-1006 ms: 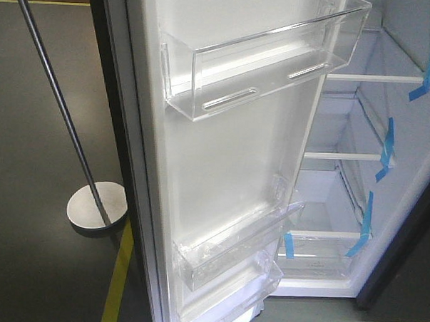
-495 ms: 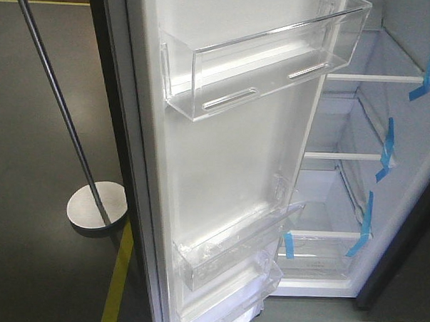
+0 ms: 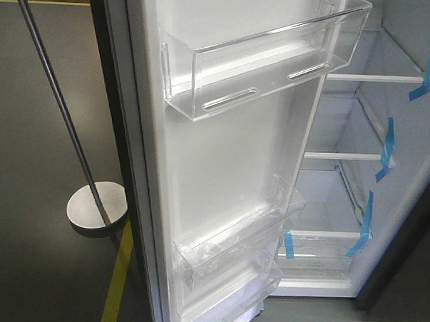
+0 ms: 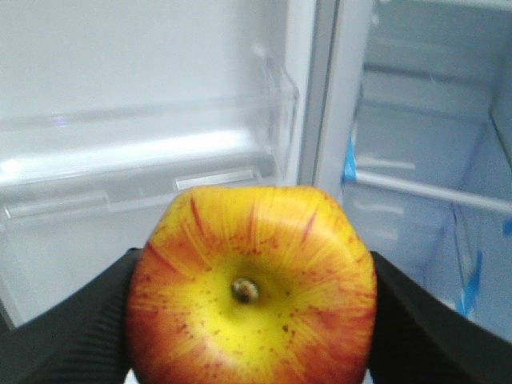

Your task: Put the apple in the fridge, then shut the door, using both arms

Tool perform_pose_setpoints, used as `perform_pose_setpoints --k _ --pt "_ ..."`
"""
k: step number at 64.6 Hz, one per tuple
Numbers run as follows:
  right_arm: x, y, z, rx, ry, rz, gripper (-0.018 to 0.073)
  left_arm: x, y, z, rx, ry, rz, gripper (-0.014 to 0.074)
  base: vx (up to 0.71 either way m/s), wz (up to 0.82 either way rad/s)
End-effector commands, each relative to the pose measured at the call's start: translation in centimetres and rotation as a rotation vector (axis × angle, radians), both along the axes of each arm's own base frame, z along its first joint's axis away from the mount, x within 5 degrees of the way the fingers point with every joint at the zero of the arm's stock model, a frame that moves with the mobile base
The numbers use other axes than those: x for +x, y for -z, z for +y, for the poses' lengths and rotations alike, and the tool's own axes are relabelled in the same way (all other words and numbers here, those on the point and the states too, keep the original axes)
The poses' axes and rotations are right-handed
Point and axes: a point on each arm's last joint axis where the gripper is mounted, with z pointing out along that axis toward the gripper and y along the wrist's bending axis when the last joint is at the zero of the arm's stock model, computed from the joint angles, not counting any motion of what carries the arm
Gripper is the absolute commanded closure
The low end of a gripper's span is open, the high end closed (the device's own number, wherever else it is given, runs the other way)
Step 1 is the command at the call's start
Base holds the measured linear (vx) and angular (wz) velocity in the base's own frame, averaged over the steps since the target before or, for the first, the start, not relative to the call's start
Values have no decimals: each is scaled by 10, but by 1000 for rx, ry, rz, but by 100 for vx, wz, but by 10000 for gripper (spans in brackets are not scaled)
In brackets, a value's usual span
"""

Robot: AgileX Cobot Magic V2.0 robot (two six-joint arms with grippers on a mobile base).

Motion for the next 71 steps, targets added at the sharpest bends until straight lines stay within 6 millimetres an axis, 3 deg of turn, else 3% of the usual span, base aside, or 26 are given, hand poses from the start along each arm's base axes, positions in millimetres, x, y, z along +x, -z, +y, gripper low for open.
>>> perform_pose_setpoints --k 1,6,14,23,30,41,48,62,71 --pt "31 -45 5 55 -80 -78 358 1 1 -2 -4 20 -56 601 0 0" --pt "56 -70 11 80 -164 -65 348 1 1 -2 -4 20 -56 601 0 0" --pt "105 -87 16 123 -266 -25 338 1 1 -2 -4 20 -56 601 0 0" --pt "151 -80 31 136 -346 82 332 1 1 -2 -4 20 -56 601 0 0" --pt "171 -74 55 72 -375 76 329 1 1 -2 -4 20 -56 601 0 0" --pt "193 -52 87 -79 -335 90 293 1 1 -2 -4 20 -56 601 0 0" --pt "201 -42 98 -97 -333 116 225 1 1 -2 -4 20 -56 601 0 0" --pt "204 -35 105 -75 -355 157 -3 1 1 -2 -4 20 -56 601 0 0" --pt "203 -37 105 -64 -361 156 -82 1 1 -2 -4 20 -56 601 0 0"
